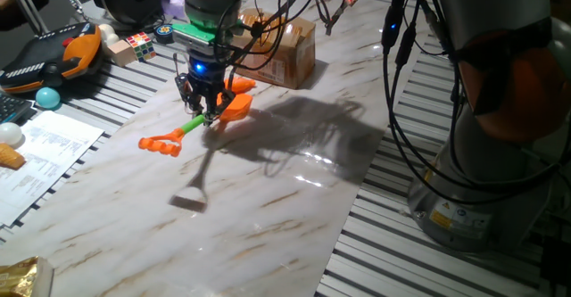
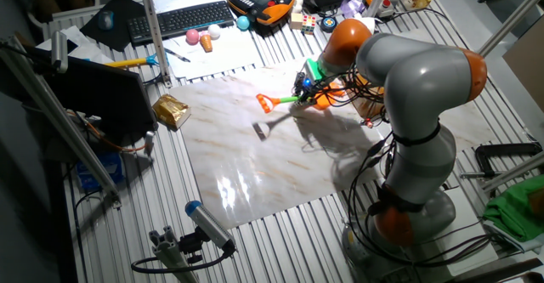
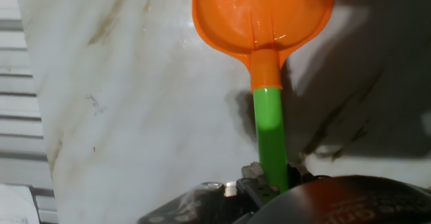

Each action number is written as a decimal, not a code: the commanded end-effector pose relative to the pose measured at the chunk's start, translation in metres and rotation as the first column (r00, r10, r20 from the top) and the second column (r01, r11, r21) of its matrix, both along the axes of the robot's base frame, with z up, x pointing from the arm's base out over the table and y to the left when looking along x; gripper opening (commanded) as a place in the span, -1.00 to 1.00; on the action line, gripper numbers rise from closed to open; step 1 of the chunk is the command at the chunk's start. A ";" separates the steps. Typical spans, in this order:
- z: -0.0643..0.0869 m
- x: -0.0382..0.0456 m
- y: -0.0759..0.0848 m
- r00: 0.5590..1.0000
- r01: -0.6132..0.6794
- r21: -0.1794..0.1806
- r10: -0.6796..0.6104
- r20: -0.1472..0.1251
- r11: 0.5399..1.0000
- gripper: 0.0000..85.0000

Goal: Use a shovel to scoop up an object

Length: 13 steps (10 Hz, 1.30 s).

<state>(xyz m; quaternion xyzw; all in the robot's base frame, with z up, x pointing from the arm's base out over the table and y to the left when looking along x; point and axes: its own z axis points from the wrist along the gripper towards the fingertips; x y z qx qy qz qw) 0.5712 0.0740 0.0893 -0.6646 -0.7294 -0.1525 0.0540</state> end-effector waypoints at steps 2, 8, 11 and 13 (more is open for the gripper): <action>0.000 -0.0001 0.000 1.000 -0.005 -0.006 0.005 0.008 1.000 -0.98; 0.003 0.0023 -0.018 0.998 0.069 -0.024 -0.069 0.014 0.997 -0.98; 0.002 0.0090 -0.030 0.996 0.083 -0.030 -0.082 0.019 0.996 -0.98; 0.000 0.0113 -0.033 0.997 0.079 -0.030 -0.079 0.023 0.996 -0.98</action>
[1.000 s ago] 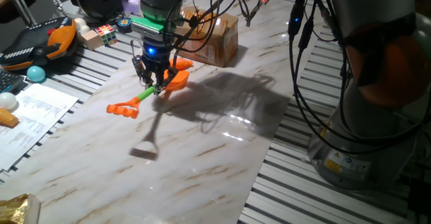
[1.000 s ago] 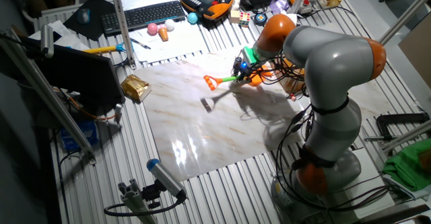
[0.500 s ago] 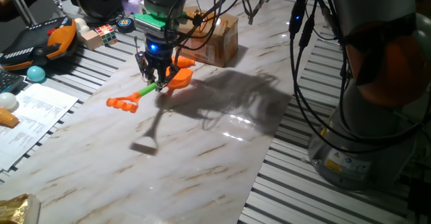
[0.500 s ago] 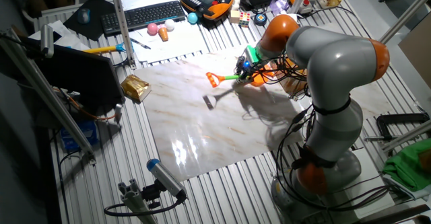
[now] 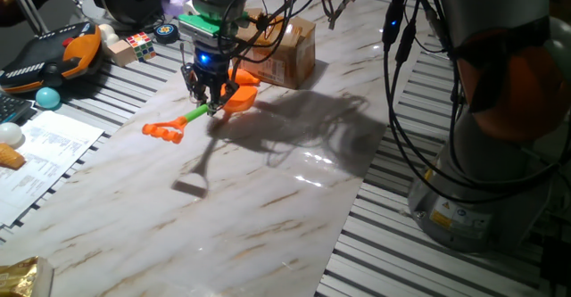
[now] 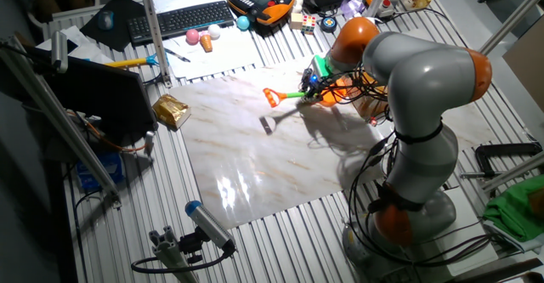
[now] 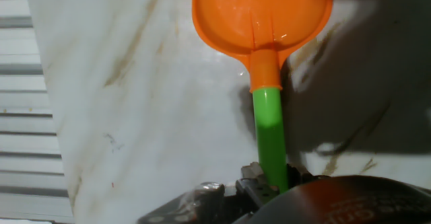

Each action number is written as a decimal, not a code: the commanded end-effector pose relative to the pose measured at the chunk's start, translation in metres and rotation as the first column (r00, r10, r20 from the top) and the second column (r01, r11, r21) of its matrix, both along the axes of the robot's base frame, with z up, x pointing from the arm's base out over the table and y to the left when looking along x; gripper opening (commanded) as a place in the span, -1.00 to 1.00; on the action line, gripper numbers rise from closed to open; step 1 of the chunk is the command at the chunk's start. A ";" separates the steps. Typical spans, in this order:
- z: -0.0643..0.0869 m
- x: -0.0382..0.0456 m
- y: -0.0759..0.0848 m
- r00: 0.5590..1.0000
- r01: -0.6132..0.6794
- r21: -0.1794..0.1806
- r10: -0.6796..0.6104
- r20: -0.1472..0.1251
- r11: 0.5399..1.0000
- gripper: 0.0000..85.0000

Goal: Use a shovel to scoop up an object

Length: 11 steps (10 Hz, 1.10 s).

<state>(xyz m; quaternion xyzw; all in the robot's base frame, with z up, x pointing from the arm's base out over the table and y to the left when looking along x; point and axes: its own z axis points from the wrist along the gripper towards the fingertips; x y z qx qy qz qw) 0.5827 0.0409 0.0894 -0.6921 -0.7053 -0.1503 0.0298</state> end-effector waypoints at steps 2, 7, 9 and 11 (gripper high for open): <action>-0.001 0.0033 -0.006 1.000 0.002 -0.003 -0.002 -0.004 1.000 -0.98; -0.006 0.0044 -0.023 1.000 -0.002 -0.023 0.002 -0.001 1.000 -0.98; -0.009 0.0040 -0.026 1.000 0.000 -0.059 0.000 0.006 0.998 -0.98; -0.007 0.0032 -0.024 1.000 0.028 -0.070 -0.028 0.009 0.997 -0.98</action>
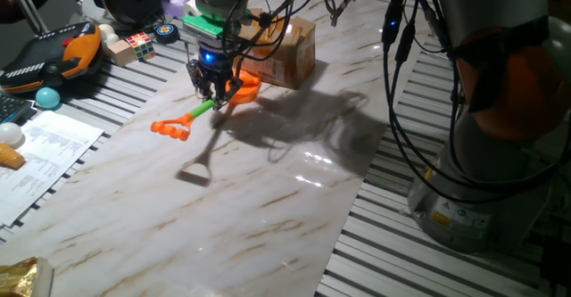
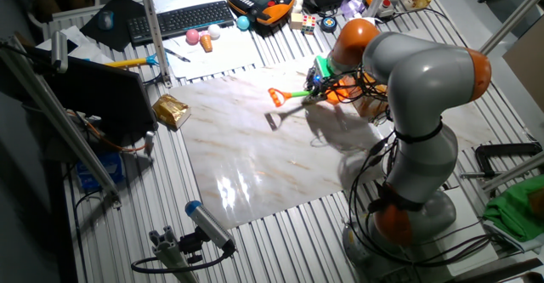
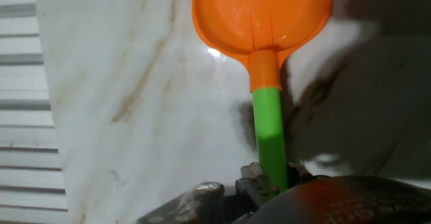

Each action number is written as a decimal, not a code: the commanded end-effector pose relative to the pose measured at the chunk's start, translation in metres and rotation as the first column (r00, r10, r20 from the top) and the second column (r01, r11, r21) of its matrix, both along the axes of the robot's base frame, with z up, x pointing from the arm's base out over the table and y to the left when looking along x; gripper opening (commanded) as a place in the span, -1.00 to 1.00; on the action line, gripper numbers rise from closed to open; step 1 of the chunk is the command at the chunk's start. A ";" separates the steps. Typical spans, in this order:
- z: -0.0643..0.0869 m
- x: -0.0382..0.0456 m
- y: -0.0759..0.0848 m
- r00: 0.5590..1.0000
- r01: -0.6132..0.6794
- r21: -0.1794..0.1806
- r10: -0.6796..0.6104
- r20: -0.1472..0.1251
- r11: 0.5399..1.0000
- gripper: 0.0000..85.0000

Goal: Use a shovel to scoop up an object

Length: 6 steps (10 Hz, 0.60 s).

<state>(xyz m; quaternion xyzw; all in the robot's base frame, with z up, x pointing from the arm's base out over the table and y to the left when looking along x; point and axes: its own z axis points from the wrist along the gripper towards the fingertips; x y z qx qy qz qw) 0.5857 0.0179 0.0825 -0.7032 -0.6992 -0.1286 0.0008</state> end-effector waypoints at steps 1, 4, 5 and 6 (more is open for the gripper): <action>0.000 -0.0008 0.003 1.000 0.012 0.002 -0.012 0.000 1.000 -0.98; 0.004 -0.0058 0.022 1.000 0.030 -0.038 -0.029 0.007 0.999 -0.98; 0.007 -0.0064 0.028 0.999 0.032 -0.077 -0.032 0.006 0.996 -0.98; 0.011 -0.0066 0.034 0.999 0.035 -0.119 -0.035 0.003 0.992 -0.98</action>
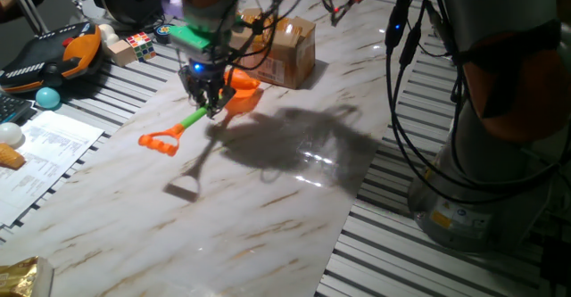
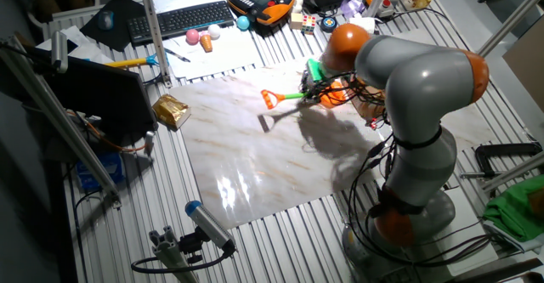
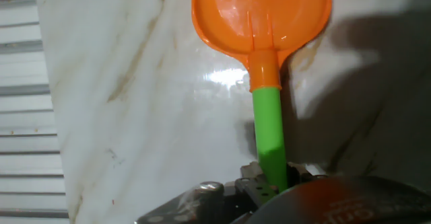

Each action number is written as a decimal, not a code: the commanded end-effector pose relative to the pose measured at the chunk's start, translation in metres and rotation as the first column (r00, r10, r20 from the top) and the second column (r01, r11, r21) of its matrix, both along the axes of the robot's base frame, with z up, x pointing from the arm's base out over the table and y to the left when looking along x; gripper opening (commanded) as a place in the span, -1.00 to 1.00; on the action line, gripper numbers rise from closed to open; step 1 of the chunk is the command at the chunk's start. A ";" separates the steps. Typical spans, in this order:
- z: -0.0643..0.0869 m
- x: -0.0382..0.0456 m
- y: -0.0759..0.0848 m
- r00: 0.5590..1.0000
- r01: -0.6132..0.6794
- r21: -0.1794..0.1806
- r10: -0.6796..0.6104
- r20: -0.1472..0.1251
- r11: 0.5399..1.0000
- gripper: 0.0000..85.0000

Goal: Use a shovel to scoop up an object

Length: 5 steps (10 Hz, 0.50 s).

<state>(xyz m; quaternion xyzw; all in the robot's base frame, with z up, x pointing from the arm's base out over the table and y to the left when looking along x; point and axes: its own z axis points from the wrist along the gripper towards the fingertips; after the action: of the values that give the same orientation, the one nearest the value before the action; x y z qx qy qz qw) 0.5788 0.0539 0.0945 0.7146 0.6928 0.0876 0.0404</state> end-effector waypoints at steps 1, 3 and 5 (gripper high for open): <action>0.003 0.0002 0.005 1.000 0.001 -0.053 -0.002 -0.007 0.999 -0.98; 0.009 -0.0012 0.013 1.000 0.002 -0.125 -0.005 -0.017 0.992 -0.98; 0.013 -0.0027 0.016 1.000 -0.002 -0.197 -0.002 -0.022 0.980 -0.98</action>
<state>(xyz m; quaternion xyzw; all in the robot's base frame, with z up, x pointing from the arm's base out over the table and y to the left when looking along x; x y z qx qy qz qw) 0.5759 0.0702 0.1082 0.7093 0.6983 0.0188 0.0943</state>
